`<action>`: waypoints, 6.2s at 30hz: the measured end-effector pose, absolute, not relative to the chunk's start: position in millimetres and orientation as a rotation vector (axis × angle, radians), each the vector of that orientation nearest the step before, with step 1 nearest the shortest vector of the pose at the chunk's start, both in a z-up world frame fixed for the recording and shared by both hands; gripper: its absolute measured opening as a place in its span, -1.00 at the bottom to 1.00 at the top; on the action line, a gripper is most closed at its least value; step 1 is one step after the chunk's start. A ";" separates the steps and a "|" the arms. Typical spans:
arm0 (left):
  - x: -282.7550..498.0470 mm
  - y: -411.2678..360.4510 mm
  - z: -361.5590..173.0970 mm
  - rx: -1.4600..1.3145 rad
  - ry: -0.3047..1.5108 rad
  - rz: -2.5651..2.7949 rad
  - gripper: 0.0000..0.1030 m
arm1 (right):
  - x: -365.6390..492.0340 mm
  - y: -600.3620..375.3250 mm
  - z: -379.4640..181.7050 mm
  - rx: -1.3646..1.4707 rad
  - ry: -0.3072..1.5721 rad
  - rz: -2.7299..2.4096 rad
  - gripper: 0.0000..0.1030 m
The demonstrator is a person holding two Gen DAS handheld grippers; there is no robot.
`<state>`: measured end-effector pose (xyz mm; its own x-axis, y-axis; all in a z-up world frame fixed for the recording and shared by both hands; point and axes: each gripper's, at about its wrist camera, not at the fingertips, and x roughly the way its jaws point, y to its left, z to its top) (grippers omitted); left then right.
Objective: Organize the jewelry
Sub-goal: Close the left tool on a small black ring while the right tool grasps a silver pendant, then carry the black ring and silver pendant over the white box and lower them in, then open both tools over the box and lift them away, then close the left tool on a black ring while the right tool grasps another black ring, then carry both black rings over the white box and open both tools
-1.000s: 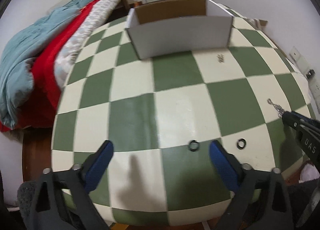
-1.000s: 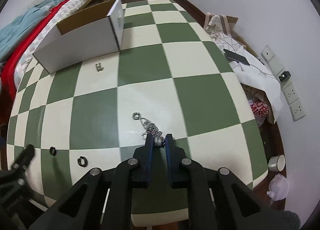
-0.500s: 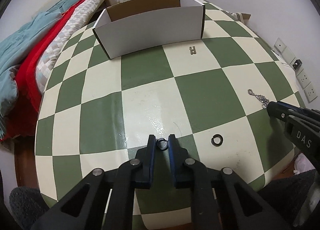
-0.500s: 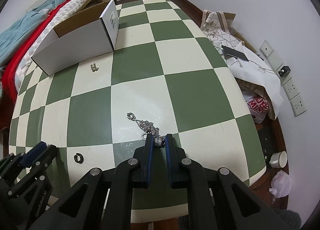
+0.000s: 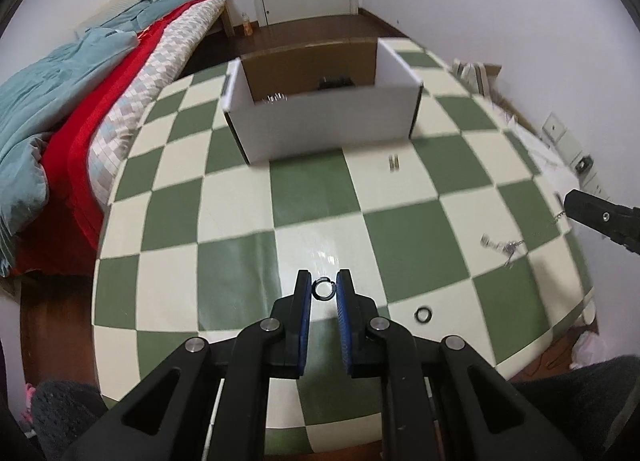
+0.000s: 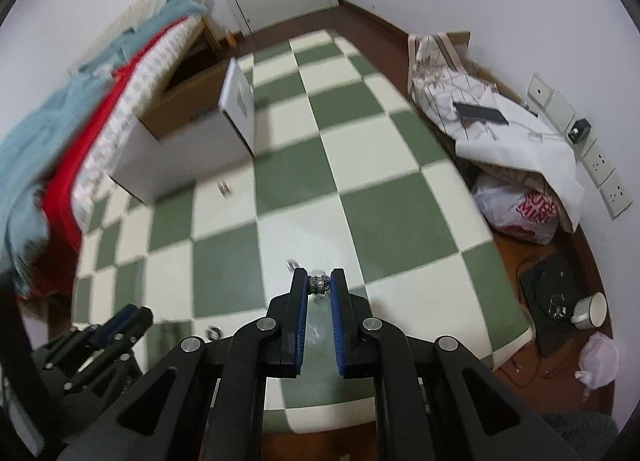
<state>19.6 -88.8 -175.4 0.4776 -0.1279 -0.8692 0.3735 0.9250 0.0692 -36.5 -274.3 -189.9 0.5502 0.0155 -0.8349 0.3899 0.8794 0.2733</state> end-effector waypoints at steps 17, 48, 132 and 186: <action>86.0 -80.2 -82.8 0.167 0.958 -0.368 -0.81 | 2.5 -269.3 -69.7 0.414 0.795 -0.103 -0.77; 259.4 -82.9 -131.5 0.070 1.286 -0.379 -0.75 | 245.2 -246.1 -90.6 0.213 0.992 -0.102 -0.77; -15.1 -142.9 -226.3 0.416 1.104 -0.353 -0.28 | -52.0 -270.7 -236.9 0.368 1.181 -0.396 0.09; 103.0 -92.2 -211.0 0.273 1.055 -0.195 0.72 | 8.6 -218.7 -240.0 0.285 1.033 -0.189 -0.75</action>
<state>103.0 -92.2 -211.0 0.4813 -0.0278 -0.8761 0.2876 0.9492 0.1279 8.6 -218.7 -240.0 0.5005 -0.0210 -0.8655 0.2873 0.9471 0.1431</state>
